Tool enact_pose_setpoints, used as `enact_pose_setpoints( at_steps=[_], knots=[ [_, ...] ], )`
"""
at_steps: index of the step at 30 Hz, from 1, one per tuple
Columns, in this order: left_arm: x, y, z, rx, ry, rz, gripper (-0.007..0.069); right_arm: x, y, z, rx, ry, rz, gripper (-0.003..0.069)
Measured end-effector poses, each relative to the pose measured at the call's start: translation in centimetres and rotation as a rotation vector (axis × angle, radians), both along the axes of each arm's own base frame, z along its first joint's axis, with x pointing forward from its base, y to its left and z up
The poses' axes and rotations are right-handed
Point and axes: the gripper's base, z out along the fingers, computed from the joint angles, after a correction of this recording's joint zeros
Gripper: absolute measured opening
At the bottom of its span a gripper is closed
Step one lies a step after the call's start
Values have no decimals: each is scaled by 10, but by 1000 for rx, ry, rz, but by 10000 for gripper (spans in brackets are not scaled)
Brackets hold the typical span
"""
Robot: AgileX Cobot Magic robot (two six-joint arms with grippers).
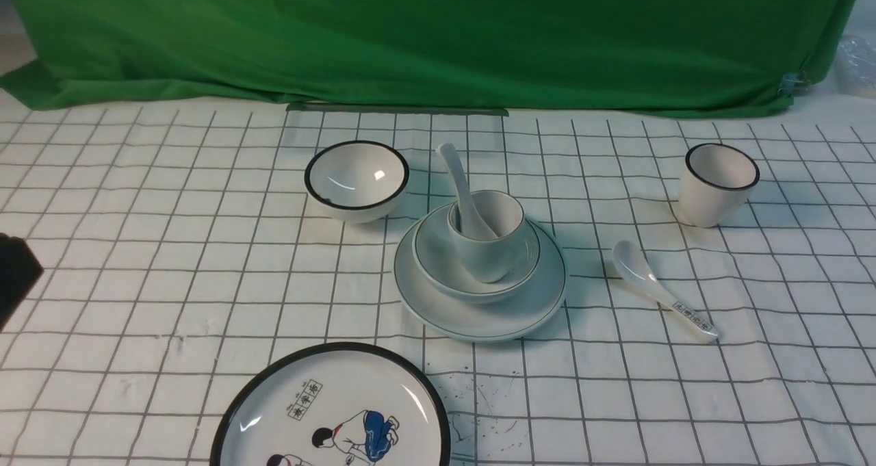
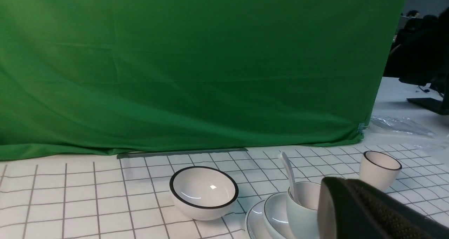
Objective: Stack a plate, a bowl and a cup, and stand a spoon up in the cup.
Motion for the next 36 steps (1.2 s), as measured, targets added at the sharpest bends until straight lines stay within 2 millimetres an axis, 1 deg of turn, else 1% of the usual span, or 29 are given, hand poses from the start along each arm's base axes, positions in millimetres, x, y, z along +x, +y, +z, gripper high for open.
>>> enact_pose_setpoints(
  at_steps=[9,14,17,20,21,23,24,25,27,30,36],
  knots=[
    [0,1,-1,65,-24,16,2,0,0,0,1,0,0,237],
    [-6,6,-3,68,-60,55,2,0,0,0,1,0,0,237],
    [-13,12,-16,56,-89,120,2,0,0,0,1,0,0,237],
    [-13,16,-51,72,-92,202,2,0,0,0,1,0,0,237],
    [-13,17,-58,73,-92,222,2,0,0,0,2,0,0,237],
    [-9,19,-87,93,-42,266,2,0,0,0,2,-1,0,237],
    [-9,19,-89,95,-39,270,2,0,0,0,2,-2,0,237],
    [-7,20,-104,111,4,285,2,0,0,0,3,-2,0,237],
    [-7,21,-117,137,83,299,2,0,0,0,3,-3,0,237],
    [-7,21,-122,164,134,306,3,0,0,0,4,-4,0,237],
    [-7,22,-120,165,106,313,3,0,0,0,4,-5,0,237]
  ],
)
